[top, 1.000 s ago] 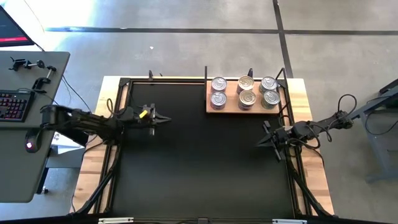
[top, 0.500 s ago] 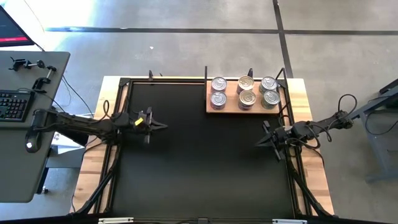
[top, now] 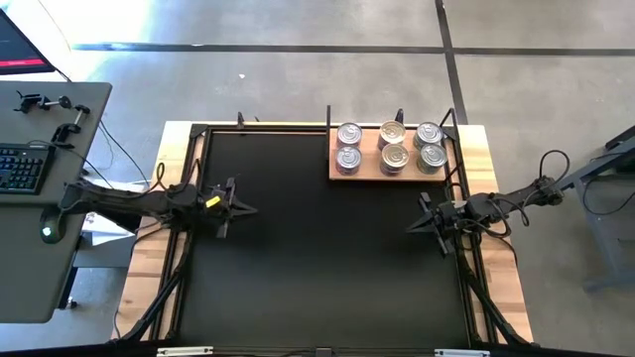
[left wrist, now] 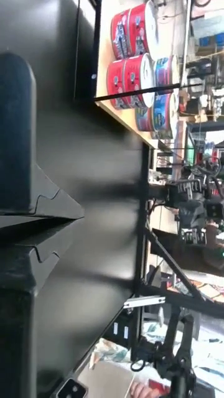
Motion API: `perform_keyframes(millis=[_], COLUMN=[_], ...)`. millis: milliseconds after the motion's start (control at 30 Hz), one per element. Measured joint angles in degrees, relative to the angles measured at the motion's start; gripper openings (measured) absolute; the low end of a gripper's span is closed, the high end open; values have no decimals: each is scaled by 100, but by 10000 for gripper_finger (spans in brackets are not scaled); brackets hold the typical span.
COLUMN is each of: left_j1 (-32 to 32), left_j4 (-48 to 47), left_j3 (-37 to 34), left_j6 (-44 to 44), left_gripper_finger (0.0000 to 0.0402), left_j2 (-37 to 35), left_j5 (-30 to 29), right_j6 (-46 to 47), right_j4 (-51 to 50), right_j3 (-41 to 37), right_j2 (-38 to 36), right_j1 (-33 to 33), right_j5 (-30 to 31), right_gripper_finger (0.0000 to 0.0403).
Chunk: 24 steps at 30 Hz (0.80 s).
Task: Stack canned seafood by type on shelf
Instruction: Return to Home Position
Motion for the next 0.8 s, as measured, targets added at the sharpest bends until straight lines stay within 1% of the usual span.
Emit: perform_keyframes(millis=[167,267,367,500,533,633,800], left_j1=[58,114,115,146,146,144,144], left_j4=[-1103,-1237,-1261,-1266,-1257,-1271,-1271], left_j3=[0,15,39,31,31,31,31], left_j6=[94,246,442,401,396,396,396], left_gripper_finger=[0,0,0,0,0,0,0], left_j2=[-1205,-1781,-1764,-1717,-1716,-1714,-1714], left_j5=[-4,39,36,24,30,39,38], right_j6=[7,48,-27,-254,-376,-646,-905], right_j4=[-10,-13,-39,-75,-80,-263,-371], right_j3=[0,0,0,112,181,426,577], right_j2=[0,0,-63,-67,-76,-74,-74], right_j1=[-2,-2,-14,-20,-20,-30,-162], right_j5=[-57,-74,-302,-945,-1008,-942,-841], right_gripper_finger=[7,7,7,7,7,7,7])
